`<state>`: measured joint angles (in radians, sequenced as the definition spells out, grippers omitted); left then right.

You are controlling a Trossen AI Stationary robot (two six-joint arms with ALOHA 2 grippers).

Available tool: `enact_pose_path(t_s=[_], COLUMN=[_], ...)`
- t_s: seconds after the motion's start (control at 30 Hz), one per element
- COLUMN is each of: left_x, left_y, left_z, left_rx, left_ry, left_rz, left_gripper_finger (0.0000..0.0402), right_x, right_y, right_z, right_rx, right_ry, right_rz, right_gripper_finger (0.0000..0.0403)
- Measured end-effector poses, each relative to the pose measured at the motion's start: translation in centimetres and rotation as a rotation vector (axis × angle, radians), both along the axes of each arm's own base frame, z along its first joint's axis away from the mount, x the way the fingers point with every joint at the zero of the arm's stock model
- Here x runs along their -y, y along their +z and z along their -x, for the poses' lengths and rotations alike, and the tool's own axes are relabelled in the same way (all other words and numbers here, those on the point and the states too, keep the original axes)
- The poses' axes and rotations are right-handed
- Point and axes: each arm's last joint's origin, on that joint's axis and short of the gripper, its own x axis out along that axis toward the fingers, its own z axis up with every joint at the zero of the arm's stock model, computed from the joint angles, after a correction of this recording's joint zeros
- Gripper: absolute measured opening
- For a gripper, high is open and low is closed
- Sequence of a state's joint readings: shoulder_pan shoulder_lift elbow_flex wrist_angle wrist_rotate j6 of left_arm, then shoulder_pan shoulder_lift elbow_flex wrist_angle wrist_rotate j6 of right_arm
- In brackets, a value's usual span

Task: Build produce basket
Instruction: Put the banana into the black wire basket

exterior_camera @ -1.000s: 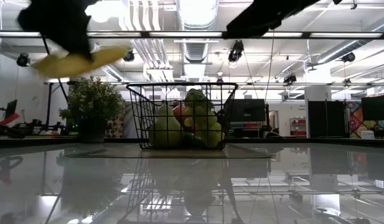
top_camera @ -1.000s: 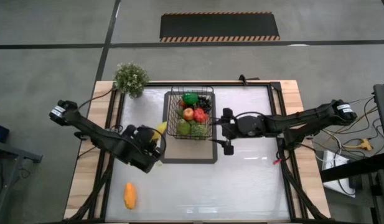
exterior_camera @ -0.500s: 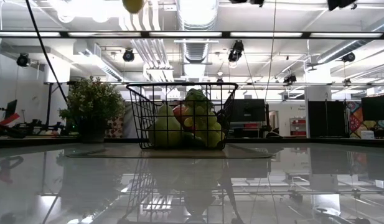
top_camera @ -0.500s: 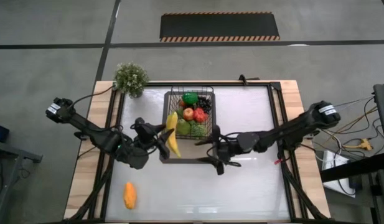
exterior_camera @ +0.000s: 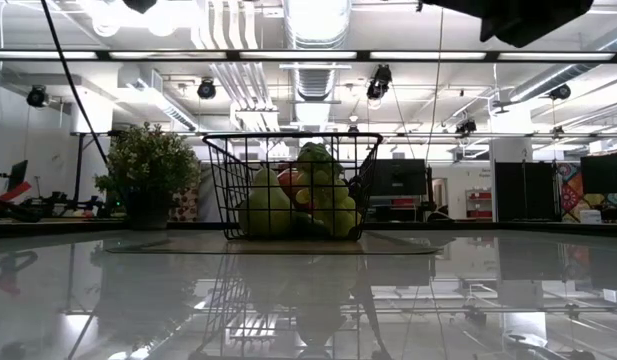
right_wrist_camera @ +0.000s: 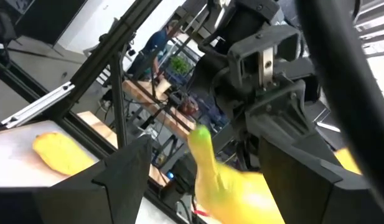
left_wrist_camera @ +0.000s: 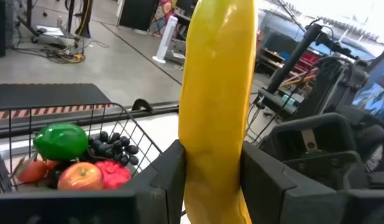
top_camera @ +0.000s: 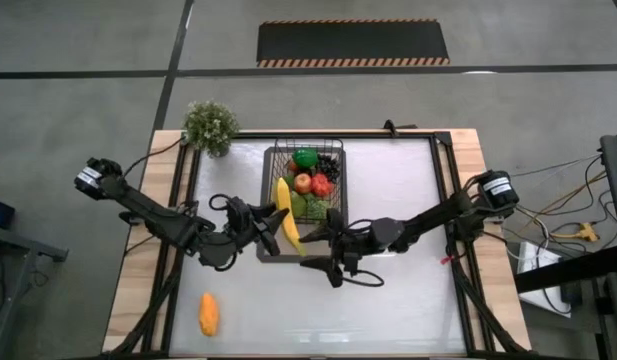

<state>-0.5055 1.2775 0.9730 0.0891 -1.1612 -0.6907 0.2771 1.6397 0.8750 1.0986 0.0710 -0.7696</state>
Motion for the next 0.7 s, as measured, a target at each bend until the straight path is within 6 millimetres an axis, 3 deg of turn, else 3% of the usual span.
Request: enact_pose_path(t_s=[0.2,0.6,0.7], left_x=[0.1,0.1,0.0], left_y=[-1.2,-1.2,-1.3], left_z=[-0.3,-0.3,-0.4], left_rx=[0.052,0.083,0.080], left_ry=[-0.004,-0.048,-0.048], left_rz=[0.006,-0.008,-0.009], left_gripper_finger=[0.0106,0.0108,0.0123], right_x=[-0.1,0.0,0.0], right_y=[0.0,-0.1,-0.1], right_z=[-0.4,-0.5,-0.5], right_rx=[-0.010,-0.020,-0.028], right_ry=[0.004,0.003,0.006], right_rz=[-0.016,-0.017,-0.015], right_gripper_finger=[0.0246,0.0041,0.0020])
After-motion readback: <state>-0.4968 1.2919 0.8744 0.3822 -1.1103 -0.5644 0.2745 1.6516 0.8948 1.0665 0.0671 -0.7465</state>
